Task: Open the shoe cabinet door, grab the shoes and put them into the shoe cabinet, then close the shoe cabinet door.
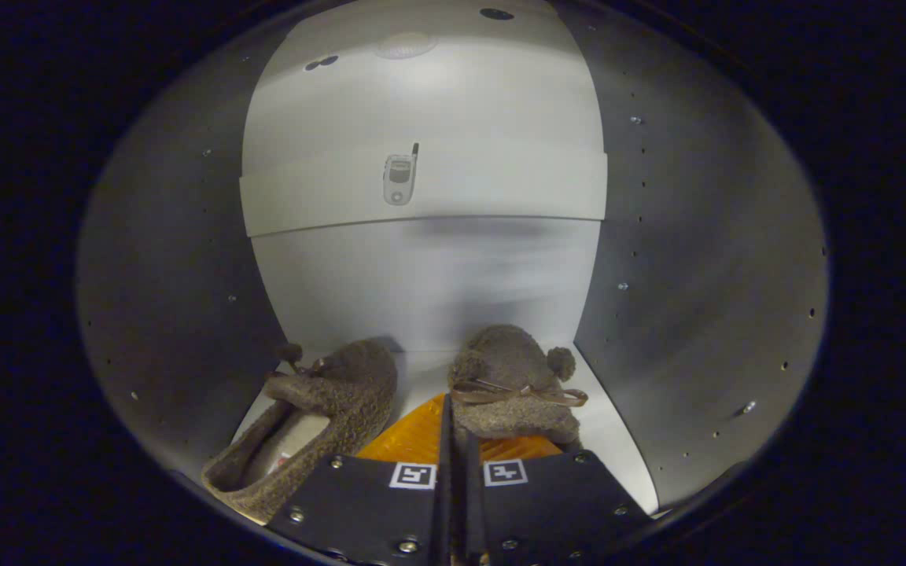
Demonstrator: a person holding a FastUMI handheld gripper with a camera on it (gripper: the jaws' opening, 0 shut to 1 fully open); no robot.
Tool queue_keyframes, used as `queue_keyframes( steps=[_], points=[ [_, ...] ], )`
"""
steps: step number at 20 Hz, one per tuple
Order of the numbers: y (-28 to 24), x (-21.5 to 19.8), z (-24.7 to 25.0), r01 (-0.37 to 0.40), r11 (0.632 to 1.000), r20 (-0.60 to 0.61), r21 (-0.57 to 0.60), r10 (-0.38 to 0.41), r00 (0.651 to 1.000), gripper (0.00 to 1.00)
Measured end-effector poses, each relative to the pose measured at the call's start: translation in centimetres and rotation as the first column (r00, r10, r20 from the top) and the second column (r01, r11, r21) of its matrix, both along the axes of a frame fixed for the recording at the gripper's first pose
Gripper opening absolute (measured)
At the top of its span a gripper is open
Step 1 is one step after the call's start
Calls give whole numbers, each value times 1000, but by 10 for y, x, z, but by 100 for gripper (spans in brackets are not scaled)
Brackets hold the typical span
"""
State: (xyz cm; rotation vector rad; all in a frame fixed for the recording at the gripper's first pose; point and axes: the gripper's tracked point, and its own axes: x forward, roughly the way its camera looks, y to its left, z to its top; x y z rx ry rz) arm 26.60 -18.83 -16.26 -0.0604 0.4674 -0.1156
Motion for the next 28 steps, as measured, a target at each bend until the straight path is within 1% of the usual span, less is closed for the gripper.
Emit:
queue_keyframes(
  steps=[6, 7, 10, 12, 14, 21, 28],
  points=[
    [-2, 3, -6, 11, 1000, -26, 7, -11, 1000, 8],
    [-2, 1, -7, 11, 1000, -31, 9, -11, 999, 11],
    [-2, -3, -6, 17, 1000, -40, 4, -17, 999, 12],
    [0, -6, -6, 18, 1000, -48, 1, -18, 999, 20],
    [2, -11, -5, 19, 1000, -53, -5, -19, 998, 21],
    [10, -38, 10, 24, 999, -45, -34, -26, 999, 21],
    [30, -83, 35, 24, 998, 6, -50, -23, 1000, 21]
  ],
)
